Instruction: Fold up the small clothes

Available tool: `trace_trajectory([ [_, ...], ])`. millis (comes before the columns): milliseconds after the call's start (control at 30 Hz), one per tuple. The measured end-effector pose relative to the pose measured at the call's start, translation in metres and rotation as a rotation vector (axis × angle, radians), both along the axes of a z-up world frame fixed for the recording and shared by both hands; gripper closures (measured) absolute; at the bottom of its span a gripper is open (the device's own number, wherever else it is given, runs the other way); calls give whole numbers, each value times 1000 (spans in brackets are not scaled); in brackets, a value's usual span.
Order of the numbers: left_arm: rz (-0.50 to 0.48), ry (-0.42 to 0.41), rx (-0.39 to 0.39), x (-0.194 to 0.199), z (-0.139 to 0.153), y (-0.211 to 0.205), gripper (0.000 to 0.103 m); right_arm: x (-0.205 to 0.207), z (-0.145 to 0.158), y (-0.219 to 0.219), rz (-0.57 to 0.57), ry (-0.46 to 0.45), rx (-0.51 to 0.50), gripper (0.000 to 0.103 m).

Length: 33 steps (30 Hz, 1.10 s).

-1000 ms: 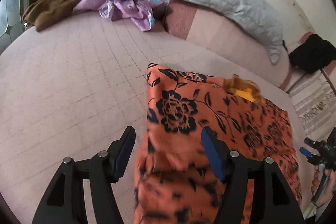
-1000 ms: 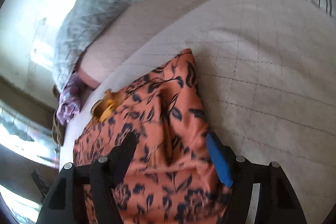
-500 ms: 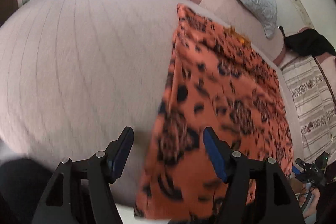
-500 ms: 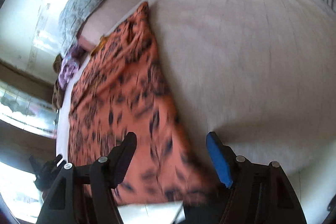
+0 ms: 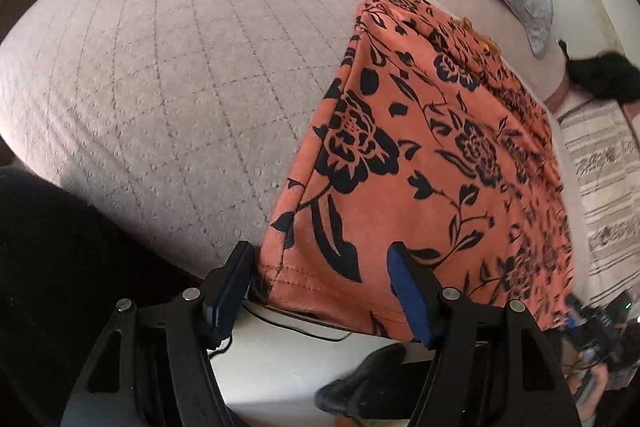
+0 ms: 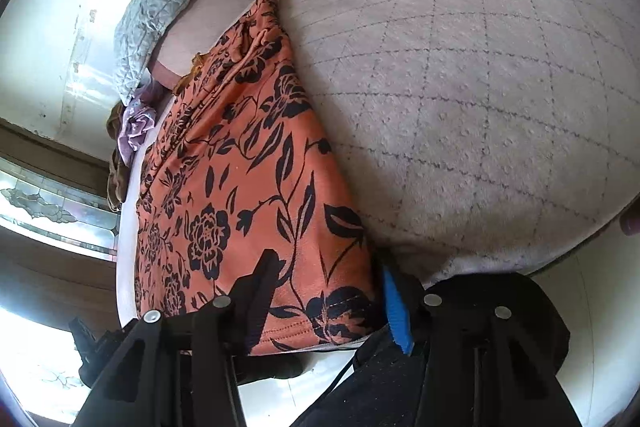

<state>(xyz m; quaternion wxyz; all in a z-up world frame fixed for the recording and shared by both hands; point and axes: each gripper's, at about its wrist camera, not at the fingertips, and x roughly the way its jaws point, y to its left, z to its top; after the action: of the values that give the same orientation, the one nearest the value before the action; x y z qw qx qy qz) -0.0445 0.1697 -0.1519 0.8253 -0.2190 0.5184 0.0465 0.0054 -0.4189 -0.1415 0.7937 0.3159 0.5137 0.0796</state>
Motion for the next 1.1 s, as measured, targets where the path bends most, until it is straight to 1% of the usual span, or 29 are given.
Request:
trace_trajectory([
  [33,-4,4,14,0,0,-1,36,1,1,2,2,0,-5,49],
  [100,9,17,51,0,0,0,67,2,2,4,12,2,-31,60],
  [133,15,18,51,-1,0,2,71,2,3,6,12,15,-63,70],
  [167,20,16,35,-2,0,4,76,2,4,6,6,29,-80,73],
  [200,24,15,22,-3,1,7,81,2,4,4,5,33,-73,74],
  [267,31,15,10,-5,1,9,81,0,3,1,-6,41,-61,74],
  [333,34,18,15,-6,1,9,80,0,1,0,-13,42,-51,72],
  [367,29,20,15,-5,1,7,72,-1,1,-1,-14,40,-46,71],
  [400,22,16,10,-4,2,5,61,-1,1,-2,-15,37,-43,70],
  [433,11,10,5,-3,2,2,57,-1,1,-2,-13,35,-40,70],
  [467,2,10,18,-1,2,-1,54,-1,1,-2,-9,32,-50,70],
  [533,-6,18,50,1,2,-6,54,-1,1,1,6,25,-81,70],
  [567,-7,19,59,2,2,-7,57,-1,2,3,12,23,-96,70],
  [600,-5,24,77,2,3,-7,75,-1,2,4,19,23,-107,70],
  [633,-3,23,81,2,3,-5,82,-1,3,5,26,22,-115,70],
  [667,-6,14,40,2,3,-1,94,-1,3,4,27,29,-111,72],
  [700,-2,11,8,2,4,2,95,0,3,4,27,38,-114,73],
  [767,2,-1,4,0,10,3,95,2,4,4,31,52,-128,80],
  [800,3,-11,-1,-2,14,2,95,2,5,4,31,58,-130,88],
  [833,5,-35,-8,-5,22,1,95,1,7,4,33,61,-120,93],
  [900,-3,-62,11,-6,31,-3,95,-2,17,5,34,43,-88,93],
  [933,-8,-61,17,-5,31,-4,95,-3,21,6,35,33,-82,93],
  [1000,-8,-34,13,-1,22,-3,95,-4,25,6,33,26,-61,93],
  [1067,-1,11,-2,3,9,0,95,-1,17,4,31,48,-49,93],
  [1100,6,18,-11,3,6,2,95,1,11,4,28,66,-42,93],
])
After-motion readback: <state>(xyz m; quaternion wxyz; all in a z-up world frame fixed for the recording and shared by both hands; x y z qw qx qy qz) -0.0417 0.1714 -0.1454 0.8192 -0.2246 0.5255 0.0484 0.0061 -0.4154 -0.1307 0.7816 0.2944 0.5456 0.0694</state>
